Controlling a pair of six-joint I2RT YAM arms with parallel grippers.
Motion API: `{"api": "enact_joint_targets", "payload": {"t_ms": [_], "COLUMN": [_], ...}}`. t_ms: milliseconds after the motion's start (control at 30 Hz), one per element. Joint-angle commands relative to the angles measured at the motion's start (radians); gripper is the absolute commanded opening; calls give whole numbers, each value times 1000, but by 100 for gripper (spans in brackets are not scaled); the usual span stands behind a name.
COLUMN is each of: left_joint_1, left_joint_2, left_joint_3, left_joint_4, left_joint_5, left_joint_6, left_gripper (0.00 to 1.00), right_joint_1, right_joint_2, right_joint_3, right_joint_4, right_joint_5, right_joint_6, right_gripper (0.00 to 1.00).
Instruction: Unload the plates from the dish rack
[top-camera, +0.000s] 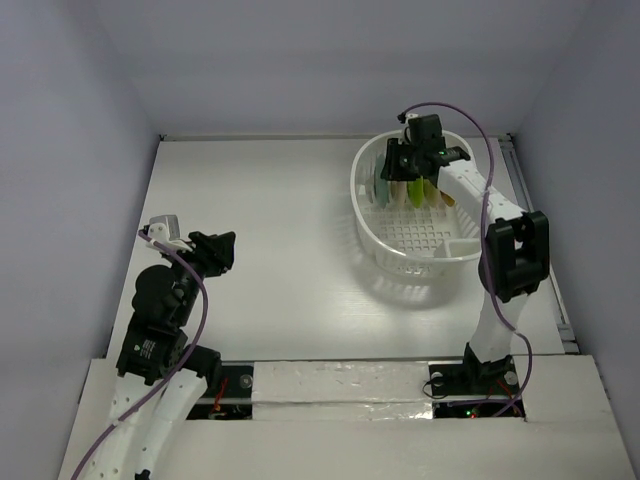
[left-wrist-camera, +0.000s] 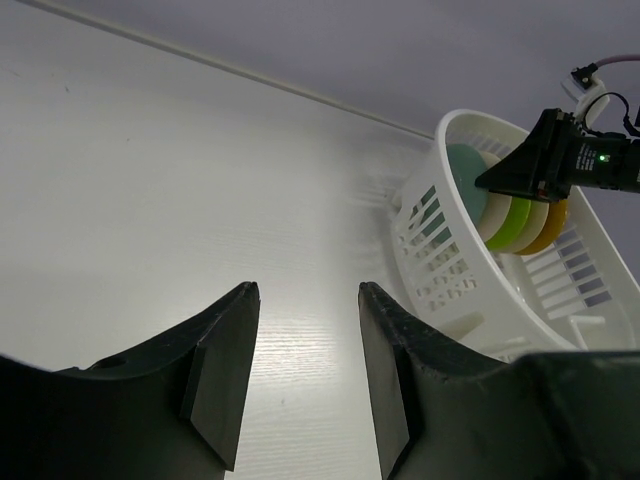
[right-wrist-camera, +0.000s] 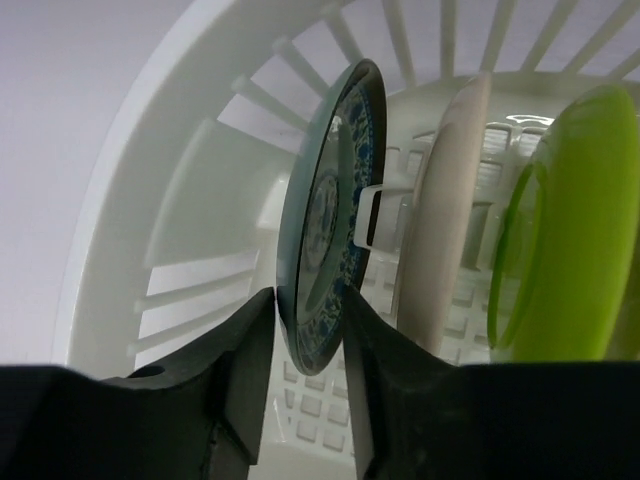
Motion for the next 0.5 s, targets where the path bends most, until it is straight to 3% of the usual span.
{"api": "enact_joint_targets", "payload": {"t_ms": [0, 267, 467], "left_joint_1": [5, 5, 5], "left_joint_2": [-7, -15, -21], "left_joint_3": [-12, -14, -14], "left_joint_4": [52, 54, 54], "left_joint_5": [15, 15, 15], "left_joint_6": [6, 7, 4], "left_gripper": [41, 42, 42], "right_joint_1": [3, 3, 3], "right_joint_2": [4, -24, -91], "right_joint_3": [51, 54, 72], "right_joint_4": [52, 60, 52], "right_joint_5": [-40, -45, -65], "right_joint_6": [-8, -9, -3], "right_gripper": [37, 14, 5]}}
